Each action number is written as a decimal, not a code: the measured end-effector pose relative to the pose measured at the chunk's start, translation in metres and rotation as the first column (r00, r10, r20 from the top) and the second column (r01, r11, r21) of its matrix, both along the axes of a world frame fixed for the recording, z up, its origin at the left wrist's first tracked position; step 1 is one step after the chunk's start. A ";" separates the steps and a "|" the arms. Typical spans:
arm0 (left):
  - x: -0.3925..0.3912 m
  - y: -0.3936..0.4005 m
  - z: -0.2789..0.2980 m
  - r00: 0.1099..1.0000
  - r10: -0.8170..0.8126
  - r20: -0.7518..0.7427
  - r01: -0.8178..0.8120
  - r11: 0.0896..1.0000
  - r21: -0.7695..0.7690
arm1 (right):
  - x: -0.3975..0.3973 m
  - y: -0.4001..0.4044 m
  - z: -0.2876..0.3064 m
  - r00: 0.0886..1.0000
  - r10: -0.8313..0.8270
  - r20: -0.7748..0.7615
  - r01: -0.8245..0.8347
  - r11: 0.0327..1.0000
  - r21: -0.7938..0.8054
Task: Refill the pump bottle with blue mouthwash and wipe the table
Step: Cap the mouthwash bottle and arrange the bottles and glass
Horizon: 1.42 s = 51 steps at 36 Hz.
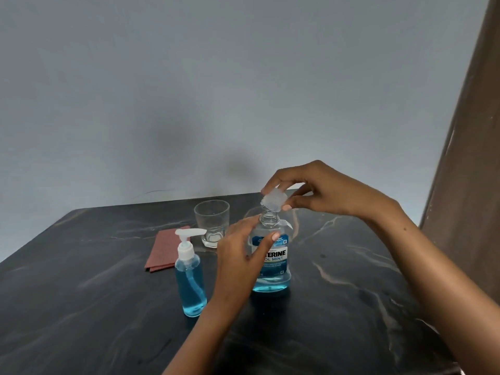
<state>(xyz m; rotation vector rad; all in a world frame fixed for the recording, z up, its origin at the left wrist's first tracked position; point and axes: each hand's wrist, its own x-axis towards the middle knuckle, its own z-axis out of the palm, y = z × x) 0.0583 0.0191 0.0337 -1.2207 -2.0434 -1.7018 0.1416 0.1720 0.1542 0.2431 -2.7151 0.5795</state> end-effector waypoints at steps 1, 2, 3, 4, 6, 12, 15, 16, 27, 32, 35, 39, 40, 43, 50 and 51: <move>0.000 0.000 0.000 1.000 -0.003 0.003 0.003 1.000 0.002 | -0.001 -0.001 0.002 1.000 0.015 0.021 -0.015 1.000 0.014; -0.001 0.000 0.000 1.000 -0.003 0.002 0.003 1.000 0.004 | -0.002 -0.001 0.003 0.999 0.029 0.044 -0.030 0.999 0.024; -0.002 0.000 0.000 1.000 0.000 0.002 0.000 1.000 0.007 | -0.004 -0.002 0.004 0.997 0.038 0.067 -0.040 0.999 0.032; -0.002 0.000 0.000 1.000 0.002 0.004 -0.002 1.000 0.013 | -0.006 -0.003 0.005 0.996 0.039 0.086 -0.043 0.998 0.043; -0.003 0.000 -0.001 1.000 0.000 0.006 -0.001 1.000 0.028 | -0.009 -0.004 0.007 0.993 0.033 0.118 -0.041 0.997 0.058; -0.008 0.002 -0.002 1.000 -0.015 0.015 0.014 0.999 0.046 | -0.016 -0.006 0.009 0.991 -0.031 0.127 0.020 0.997 0.080; -0.008 0.002 -0.002 1.000 -0.025 0.015 0.024 0.998 0.061 | -0.019 -0.009 0.004 0.994 -0.091 0.053 0.086 0.992 0.097; -0.008 0.002 -0.002 0.999 -0.031 0.015 0.030 0.997 0.070 | -0.020 -0.009 0.003 0.994 -0.105 0.034 0.101 0.990 0.095; -0.008 0.002 -0.003 1.000 -0.021 0.016 0.019 0.994 0.107 | -0.018 -0.016 -0.005 0.950 -0.305 -0.069 0.311 0.940 0.139; -0.012 0.003 -0.005 1.000 -0.019 0.015 0.018 0.996 0.090 | -0.007 -0.010 -0.008 0.978 -0.154 0.142 0.177 0.971 -0.162; -0.012 0.003 -0.005 0.999 -0.033 0.017 0.031 0.995 0.094 | -0.005 -0.014 -0.016 0.993 -0.088 0.085 0.110 0.941 -0.321; -0.010 0.003 -0.004 1.000 -0.005 0.005 0.004 0.995 0.102 | -0.013 -0.024 -0.033 0.940 -0.318 -0.123 0.256 0.897 -0.359; -0.010 0.003 -0.004 1.000 0.002 0.004 -0.002 0.995 0.103 | -0.013 -0.025 -0.037 0.930 -0.345 -0.126 0.280 0.887 -0.366; -0.011 0.004 -0.004 1.000 -0.007 0.012 0.005 0.995 0.104 | -0.008 -0.021 -0.041 0.973 -0.228 0.019 0.209 0.853 -0.479; -0.010 0.004 -0.003 1.000 -0.001 0.003 0.001 0.996 0.094 | -0.006 -0.024 -0.045 0.964 -0.259 -0.064 0.159 0.753 -0.639; -0.009 0.004 -0.003 1.000 0.001 0.003 -0.001 0.996 0.094 | -0.007 -0.025 -0.047 0.952 -0.299 -0.069 0.195 0.763 -0.616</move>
